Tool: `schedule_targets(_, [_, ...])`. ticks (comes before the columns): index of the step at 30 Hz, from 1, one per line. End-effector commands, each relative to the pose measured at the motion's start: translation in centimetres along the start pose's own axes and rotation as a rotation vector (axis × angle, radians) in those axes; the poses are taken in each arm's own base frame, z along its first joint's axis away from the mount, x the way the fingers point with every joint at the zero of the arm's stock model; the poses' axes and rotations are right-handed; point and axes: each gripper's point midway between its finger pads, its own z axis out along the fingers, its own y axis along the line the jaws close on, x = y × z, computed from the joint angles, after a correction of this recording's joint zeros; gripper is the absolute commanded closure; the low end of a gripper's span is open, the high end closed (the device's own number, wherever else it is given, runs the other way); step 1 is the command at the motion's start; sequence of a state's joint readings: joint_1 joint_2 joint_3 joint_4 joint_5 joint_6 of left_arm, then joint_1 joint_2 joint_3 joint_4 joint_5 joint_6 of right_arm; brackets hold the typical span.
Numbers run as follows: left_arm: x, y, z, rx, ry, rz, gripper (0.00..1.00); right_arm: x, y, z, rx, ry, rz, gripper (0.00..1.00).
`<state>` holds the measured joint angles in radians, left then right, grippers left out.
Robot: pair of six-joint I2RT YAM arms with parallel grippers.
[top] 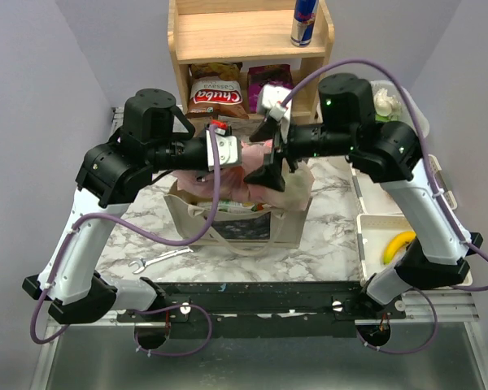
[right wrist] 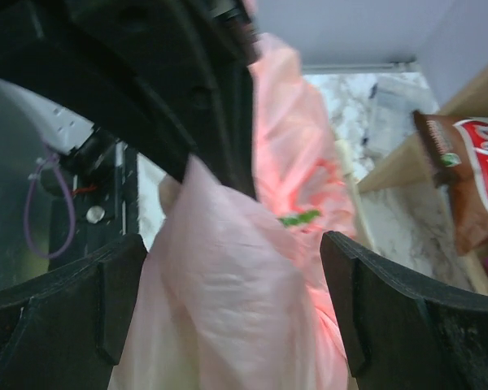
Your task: Untie the knot of the grocery bags and take out the mixed food
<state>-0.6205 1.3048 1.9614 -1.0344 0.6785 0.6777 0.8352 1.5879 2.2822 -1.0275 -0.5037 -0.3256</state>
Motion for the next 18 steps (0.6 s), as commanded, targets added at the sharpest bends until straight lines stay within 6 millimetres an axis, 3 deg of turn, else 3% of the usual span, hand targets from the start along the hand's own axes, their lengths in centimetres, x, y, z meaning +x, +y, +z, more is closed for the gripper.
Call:
schedule_targets(1, [-4.0, -0.6, -0.5, 0.022, -0.129, 0.153, 1.00, 2.5, 2.1, 1.0, -0.035, 0.078, -0.060, 0.04])
schedule_targets(6, [-4.9, -1.1, -1.4, 0.010, -0.164, 0.196, 1.00, 4.6, 0.5, 0.8, 0.057, 0.156, -0.089, 0.12])
schedule_targets(10, [-5.4, -1.4, -2.6, -0.013, -0.175, 0.223, 1.00, 6.2, -0.1, -0.1, 0.112, 0.202, -0.099, 0.39])
schedule_targets(14, [-5.7, -1.7, -3.6, -0.042, -0.179, 0.220, 0.99, 6.3, -0.3, -0.7, 0.150, 0.203, -0.080, 0.74])
schedule_targets(16, [-5.8, -1.9, -4.0, -0.059, -0.186, 0.207, 0.85, 5.8, -0.5, -1.0, 0.170, 0.184, -0.075, 0.91])
schedule_targets(17, [-5.8, -1.7, -4.2, -0.076, -0.184, 0.185, 0.73, 5.5, -0.6, -1.1, 0.184, 0.172, -0.069, 0.98])
schedule_targets(18, [-6.1, -1.3, -4.5, -0.106, -0.193, 0.142, 0.54, 5.1, -0.9, -1.3, 0.204, 0.159, -0.062, 0.99])
